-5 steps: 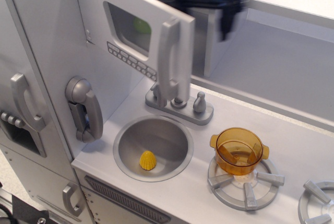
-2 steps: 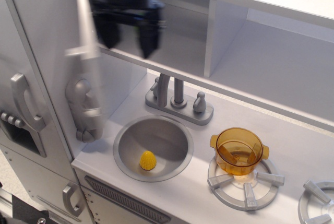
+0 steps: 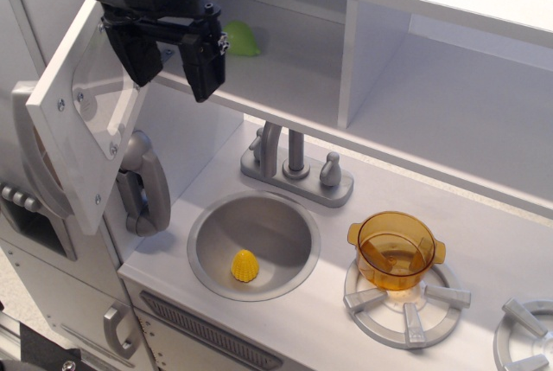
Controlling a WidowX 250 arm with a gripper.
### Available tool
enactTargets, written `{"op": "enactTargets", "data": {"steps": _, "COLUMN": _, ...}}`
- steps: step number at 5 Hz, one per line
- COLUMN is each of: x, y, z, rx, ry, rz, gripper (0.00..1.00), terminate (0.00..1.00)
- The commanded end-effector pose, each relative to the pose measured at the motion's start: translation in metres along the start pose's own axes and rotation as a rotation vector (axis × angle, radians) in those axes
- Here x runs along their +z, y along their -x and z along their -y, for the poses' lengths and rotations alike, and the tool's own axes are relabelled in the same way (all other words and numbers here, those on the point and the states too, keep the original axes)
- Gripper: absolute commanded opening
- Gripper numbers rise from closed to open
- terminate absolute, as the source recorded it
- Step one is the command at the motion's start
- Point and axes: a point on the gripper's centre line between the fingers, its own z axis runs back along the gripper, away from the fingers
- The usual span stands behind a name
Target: Open microwave
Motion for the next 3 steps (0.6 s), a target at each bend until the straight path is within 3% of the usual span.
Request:
{"op": "enactTargets", "data": {"steps": 1, "x": 0.0513, "y": -0.0148, "z": 0.012, "rx": 0.017, "ry": 0.059, "rz": 0.061, "gripper": 1.0, "terminate": 0.0}}
{"op": "enactTargets", "data": {"steps": 2, "x": 0.0513, "y": -0.0148, "z": 0.012, "rx": 0.017, "ry": 0.059, "rz": 0.061, "gripper": 1.0, "terminate": 0.0}}
{"op": "enactTargets", "data": {"steps": 3, "x": 0.0513, "y": -0.0148, "z": 0.012, "rx": 0.017, "ry": 0.059, "rz": 0.061, "gripper": 1.0, "terminate": 1.0}}
